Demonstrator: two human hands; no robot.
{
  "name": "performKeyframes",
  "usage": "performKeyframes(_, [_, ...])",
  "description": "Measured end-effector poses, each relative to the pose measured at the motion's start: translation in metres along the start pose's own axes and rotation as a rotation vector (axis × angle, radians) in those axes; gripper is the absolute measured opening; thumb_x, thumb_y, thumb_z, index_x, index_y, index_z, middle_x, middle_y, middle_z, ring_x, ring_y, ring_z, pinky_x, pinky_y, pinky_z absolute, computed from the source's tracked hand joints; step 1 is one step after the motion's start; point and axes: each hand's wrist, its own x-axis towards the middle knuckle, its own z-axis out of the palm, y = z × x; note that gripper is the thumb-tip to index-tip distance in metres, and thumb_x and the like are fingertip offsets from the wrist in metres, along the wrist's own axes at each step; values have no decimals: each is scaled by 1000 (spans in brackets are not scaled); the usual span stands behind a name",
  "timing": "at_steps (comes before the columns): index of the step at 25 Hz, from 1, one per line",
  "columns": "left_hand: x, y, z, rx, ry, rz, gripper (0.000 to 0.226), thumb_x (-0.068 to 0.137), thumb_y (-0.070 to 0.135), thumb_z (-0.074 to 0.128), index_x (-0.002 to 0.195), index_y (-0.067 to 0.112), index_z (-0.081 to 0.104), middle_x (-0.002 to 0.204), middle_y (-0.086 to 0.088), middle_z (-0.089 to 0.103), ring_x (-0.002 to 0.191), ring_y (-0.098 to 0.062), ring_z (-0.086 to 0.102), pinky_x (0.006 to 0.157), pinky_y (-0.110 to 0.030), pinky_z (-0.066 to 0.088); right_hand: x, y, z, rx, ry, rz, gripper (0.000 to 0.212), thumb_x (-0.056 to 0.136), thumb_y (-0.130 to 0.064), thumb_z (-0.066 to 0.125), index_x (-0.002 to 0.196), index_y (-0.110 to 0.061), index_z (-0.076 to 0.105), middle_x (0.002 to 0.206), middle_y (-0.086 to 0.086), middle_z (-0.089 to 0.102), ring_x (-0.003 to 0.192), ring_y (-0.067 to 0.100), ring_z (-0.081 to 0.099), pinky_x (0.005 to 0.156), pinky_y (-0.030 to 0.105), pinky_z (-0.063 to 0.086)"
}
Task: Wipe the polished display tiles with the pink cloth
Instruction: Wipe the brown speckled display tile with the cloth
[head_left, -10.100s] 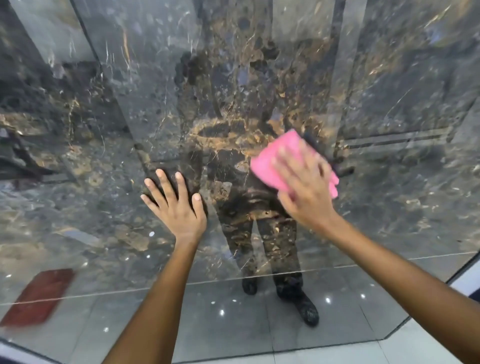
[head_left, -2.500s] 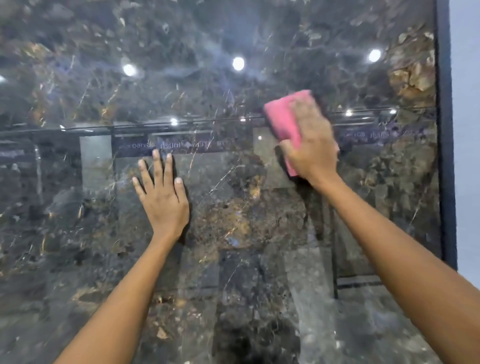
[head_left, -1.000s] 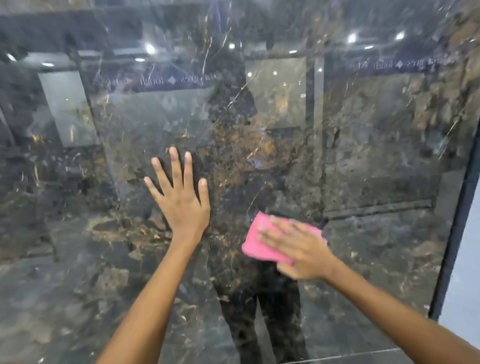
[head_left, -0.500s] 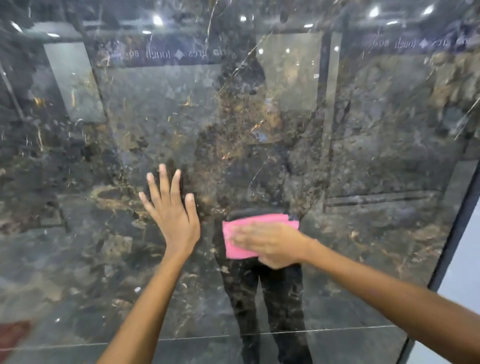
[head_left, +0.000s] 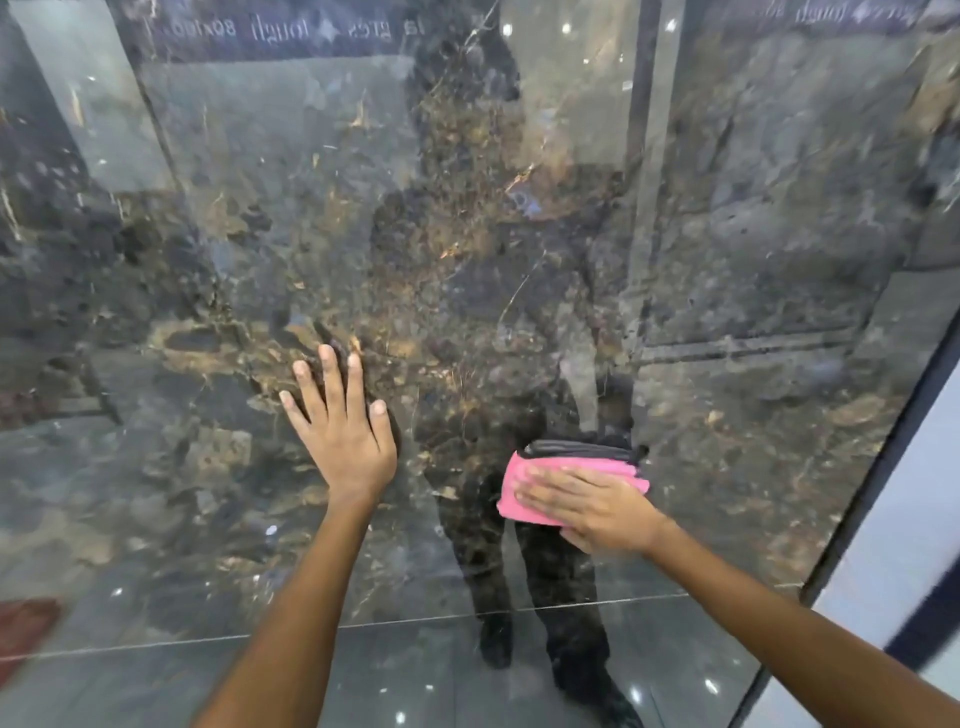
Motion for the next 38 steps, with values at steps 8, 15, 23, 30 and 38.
performKeyframes(8, [-1, 0, 4, -4, -3, -25, 53, 104, 37, 20, 151, 15, 26, 161, -7, 16, 148, -33, 6, 120, -46, -3, 160, 40, -58, 229, 718, 629, 76, 72, -1, 56, 145, -4, 37, 147, 18, 40, 141, 30, 27, 120, 38, 16])
performKeyframes(15, [-3, -2, 4, -15, 7, -20, 53, 103, 37, 21, 151, 16, 26, 164, 8, 0, 151, -19, -5, 120, -45, -5, 47, -31, 5, 167, -134, -260, 63, 80, -2, 56, 141, -11, 44, 146, 7, 45, 137, 19, 38, 115, 33, 30])
performKeyframes(23, [-7, -1, 6, -12, 30, -19, 53, 104, 37, 19, 154, 19, 23, 161, -8, 17, 150, -29, 4, 120, -47, -1, 0, 19, -2, 52, 294, 636, 87, 75, -20, 50, 154, -19, 14, 162, -6, 4, 147, 23, 12, 111, 46, 19])
performKeyframes(30, [-23, 9, -3, -50, -59, -126, 53, 102, 31, 28, 152, 15, 24, 159, -11, 21, 148, -33, 7, 118, -45, -10, 14, 18, -14, 14, 206, 247, 74, 87, -18, 57, 152, -15, 22, 161, 4, 12, 148, 24, 10, 118, 39, 12])
performKeyframes(38, [-94, 1, 27, -36, -28, -116, 53, 105, 38, 13, 156, 27, 6, 164, 7, -1, 151, -21, -1, 120, -47, 1, 10, -78, 60, -118, -137, -209, 95, 76, -17, 64, 151, -8, 6, 158, 0, 7, 146, 16, 7, 118, 42, -13])
